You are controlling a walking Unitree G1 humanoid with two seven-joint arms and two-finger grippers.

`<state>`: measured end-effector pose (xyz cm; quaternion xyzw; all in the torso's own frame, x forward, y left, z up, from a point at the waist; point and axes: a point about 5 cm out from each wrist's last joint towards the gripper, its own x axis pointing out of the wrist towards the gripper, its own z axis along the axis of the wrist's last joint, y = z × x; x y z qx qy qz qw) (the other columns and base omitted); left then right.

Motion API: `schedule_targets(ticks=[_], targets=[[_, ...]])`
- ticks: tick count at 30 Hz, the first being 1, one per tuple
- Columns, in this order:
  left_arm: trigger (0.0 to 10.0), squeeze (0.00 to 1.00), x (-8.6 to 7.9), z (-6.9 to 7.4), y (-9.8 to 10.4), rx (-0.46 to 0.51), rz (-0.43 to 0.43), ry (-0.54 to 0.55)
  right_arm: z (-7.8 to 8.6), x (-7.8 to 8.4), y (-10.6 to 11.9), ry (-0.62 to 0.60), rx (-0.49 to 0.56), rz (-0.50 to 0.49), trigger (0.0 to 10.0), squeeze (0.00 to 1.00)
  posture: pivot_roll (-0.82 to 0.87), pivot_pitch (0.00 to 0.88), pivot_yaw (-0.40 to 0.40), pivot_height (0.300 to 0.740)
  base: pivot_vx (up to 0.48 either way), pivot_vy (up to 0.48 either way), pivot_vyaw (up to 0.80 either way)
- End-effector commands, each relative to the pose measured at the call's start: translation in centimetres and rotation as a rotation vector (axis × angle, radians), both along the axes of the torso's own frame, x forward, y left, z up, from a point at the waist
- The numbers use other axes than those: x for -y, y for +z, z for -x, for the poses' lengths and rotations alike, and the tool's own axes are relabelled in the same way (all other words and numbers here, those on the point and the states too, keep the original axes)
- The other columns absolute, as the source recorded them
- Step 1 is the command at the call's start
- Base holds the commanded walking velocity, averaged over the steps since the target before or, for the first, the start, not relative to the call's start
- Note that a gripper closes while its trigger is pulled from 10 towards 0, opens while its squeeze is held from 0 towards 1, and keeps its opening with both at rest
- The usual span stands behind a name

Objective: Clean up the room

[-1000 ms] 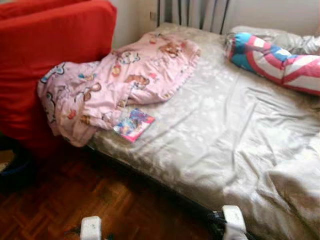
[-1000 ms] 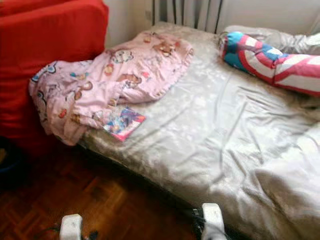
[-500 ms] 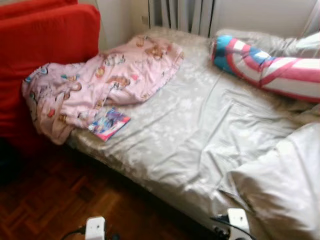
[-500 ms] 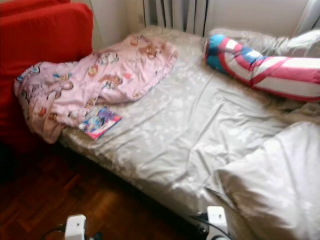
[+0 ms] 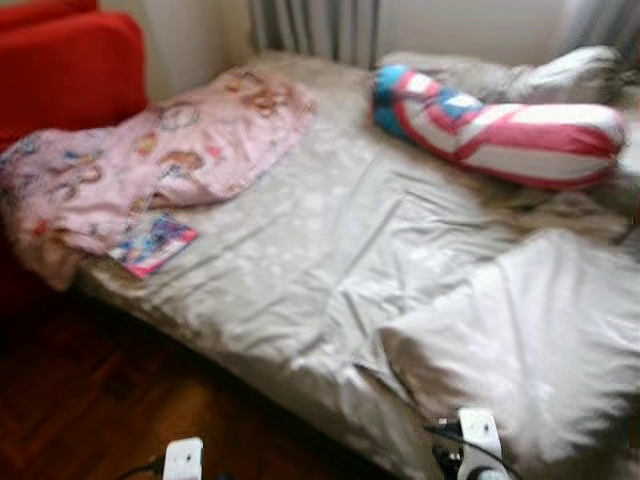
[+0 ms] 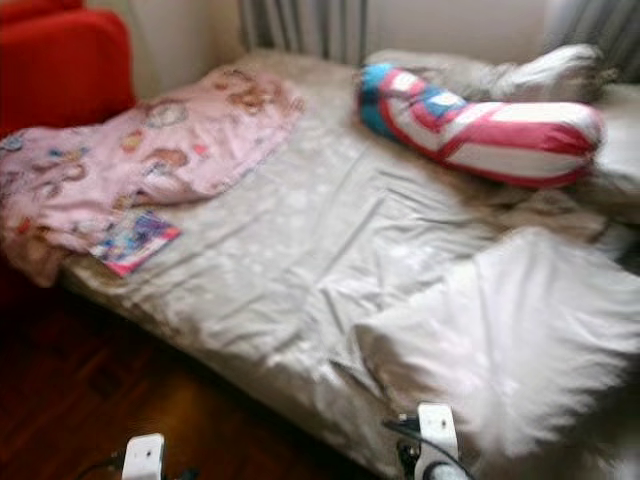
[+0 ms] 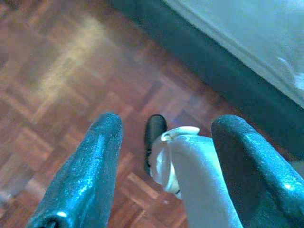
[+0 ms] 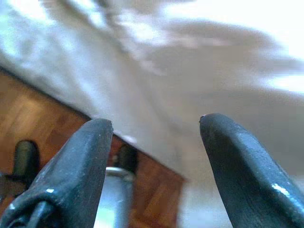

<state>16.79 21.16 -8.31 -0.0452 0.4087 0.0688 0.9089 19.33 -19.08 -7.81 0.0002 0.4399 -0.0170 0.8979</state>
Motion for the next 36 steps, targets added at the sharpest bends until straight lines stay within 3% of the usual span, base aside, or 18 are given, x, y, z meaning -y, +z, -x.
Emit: schedule_targets(ticks=[1, 13, 18, 36], targets=[[10.0, 0.0, -0.32, 0.71, -0.26, -0.019, -0.006, 0.011, 1.07, -0.55, -0.64, -0.006, -0.042, -0.017, 10.0, 0.0, 0.13, 0.115, -0.012, 0.74, 0.0, 0.0, -0.75], [10.0, 0.0, 0.09, 1.22, -0.6, -0.046, 0.001, 0.027, 1.05, -0.51, -0.63, -0.001, -0.045, -0.016, 10.0, 0.0, 0.13, 0.114, -0.013, 0.74, 0.0, 0.0, -0.75], [10.0, 0.0, 0.08, 1.26, -0.62, -0.05, -0.004, 0.022, 1.05, -0.52, -0.63, 0.006, -0.046, -0.015, 10.0, 0.0, 0.13, 0.116, -0.013, 0.74, 0.0, 0.48, -0.75], [10.0, 0.0, 0.49, 0.62, -0.44, -0.039, -0.004, 0.008, 1.04, -0.6, -0.63, 0.007, -0.045, -0.019, 10.0, 0.0, 0.14, 0.114, -0.012, 0.74, 0.0, 0.027, -0.75]])
